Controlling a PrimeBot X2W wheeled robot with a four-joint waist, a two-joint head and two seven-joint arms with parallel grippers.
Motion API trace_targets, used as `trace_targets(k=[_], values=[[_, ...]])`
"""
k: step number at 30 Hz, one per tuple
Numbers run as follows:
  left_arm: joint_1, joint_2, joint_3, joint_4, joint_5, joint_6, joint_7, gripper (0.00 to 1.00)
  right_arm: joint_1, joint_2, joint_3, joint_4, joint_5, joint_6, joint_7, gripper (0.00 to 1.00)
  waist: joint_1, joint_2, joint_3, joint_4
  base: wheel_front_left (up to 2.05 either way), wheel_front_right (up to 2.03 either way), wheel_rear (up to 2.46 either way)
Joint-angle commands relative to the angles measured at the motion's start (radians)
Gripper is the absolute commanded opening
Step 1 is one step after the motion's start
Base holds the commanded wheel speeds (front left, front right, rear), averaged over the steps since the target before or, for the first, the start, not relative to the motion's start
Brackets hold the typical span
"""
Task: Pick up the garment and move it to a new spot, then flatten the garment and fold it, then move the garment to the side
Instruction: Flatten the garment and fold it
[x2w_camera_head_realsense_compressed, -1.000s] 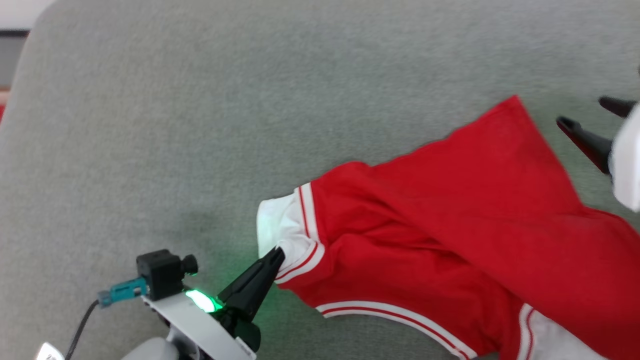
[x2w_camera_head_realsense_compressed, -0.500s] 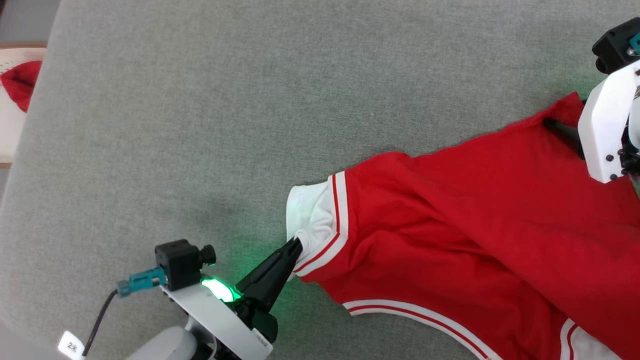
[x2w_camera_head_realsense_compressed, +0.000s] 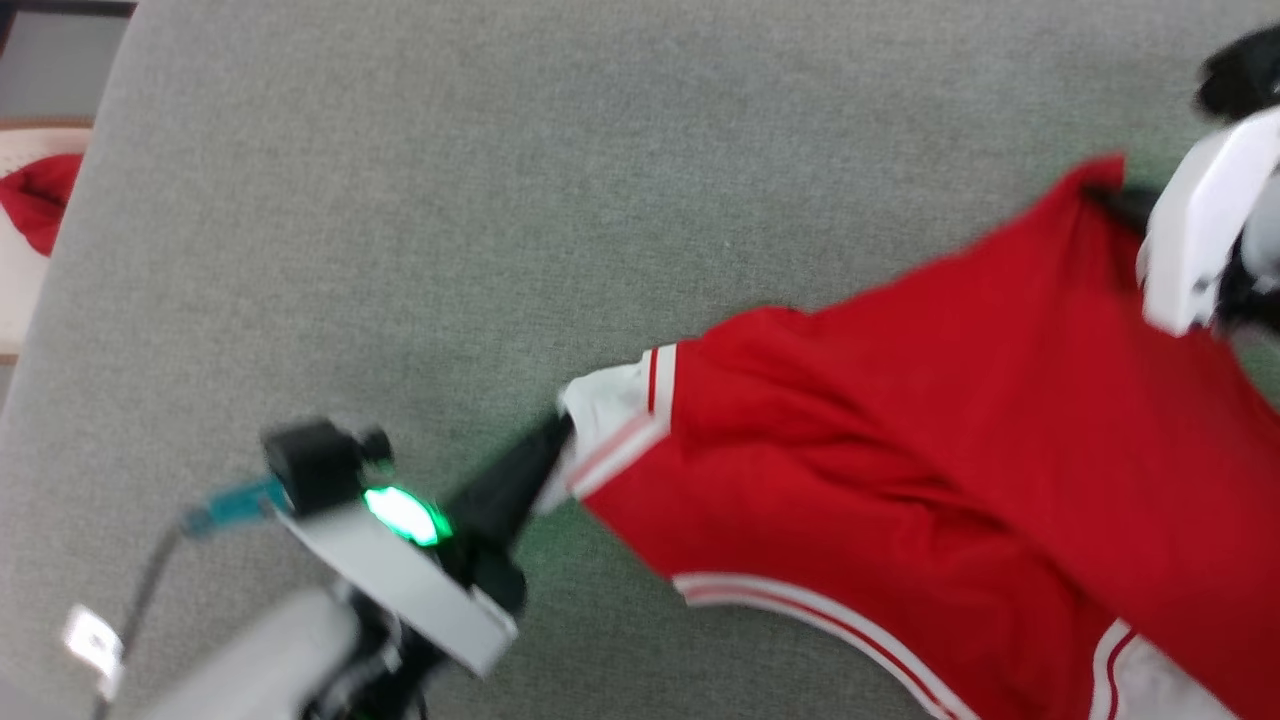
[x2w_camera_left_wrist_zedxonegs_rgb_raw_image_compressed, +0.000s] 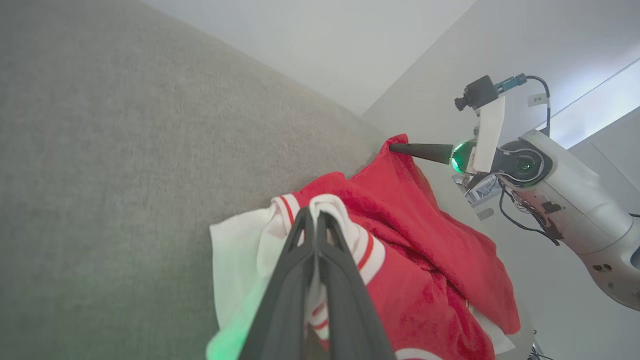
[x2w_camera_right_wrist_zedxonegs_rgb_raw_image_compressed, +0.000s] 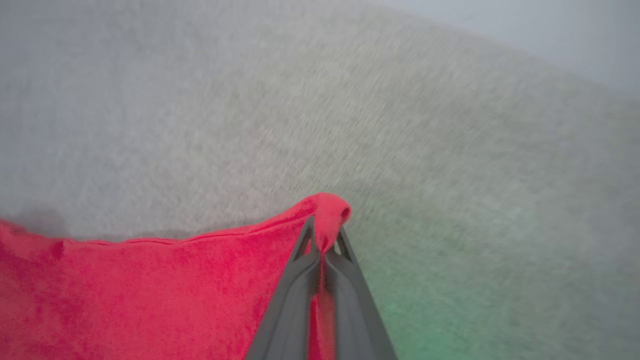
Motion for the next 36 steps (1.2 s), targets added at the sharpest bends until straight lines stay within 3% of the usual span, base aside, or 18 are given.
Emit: trace_targets(k=[1,9,16,22,27,31,36], values=[[-0.027,0.009,0.012,0.000,-0.005,-0.005,0.002,0.00,-0.030,-0.005,-0.018,0.005,0.002,0.004,-0.016,0.00,0.0000,0.0000,-0.009,-0.006,0.00,0.00,0.00],[-0.351,0.021,0.103,0.073,-0.075,-0.005,0.068,0.00,-0.203,0.041,-0.181,0.150,-0.045,0.004,-0.194,0.00,0.0000,0.0000,0.004,-0.043,0.00,0.00,0.00],[-0.706,-0.016,0.175,0.280,-0.155,-0.005,0.147,0.00,-0.445,0.139,-0.348,0.329,-0.159,0.004,-0.378,0.00,0.0000,0.0000,0.079,-0.096,0.00,0.00,0.00],[-1.022,-0.048,0.231,0.518,-0.152,-0.004,0.127,0.00,-0.653,0.209,-0.462,0.472,-0.256,0.001,-0.547,0.00,0.0000,0.0000,0.121,-0.134,0.00,0.00,0.00],[-1.220,-0.053,0.241,0.607,-0.129,-0.002,0.065,0.00,-0.776,0.243,-0.521,0.552,-0.309,0.001,-0.660,0.00,0.0000,0.0000,0.124,-0.150,0.00,0.00,0.00],[-1.245,-0.069,0.213,0.593,-0.179,-0.002,0.079,0.00,-0.799,0.260,-0.517,0.599,-0.327,0.001,-0.684,0.00,0.0000,0.0000,0.117,-0.147,0.00,0.00,0.00],[-1.108,-0.058,0.161,0.518,-0.245,-0.002,0.078,0.00,-0.714,0.265,-0.462,0.598,-0.294,0.001,-0.657,0.00,0.0000,0.0000,0.113,-0.135,0.00,0.00,0.00]])
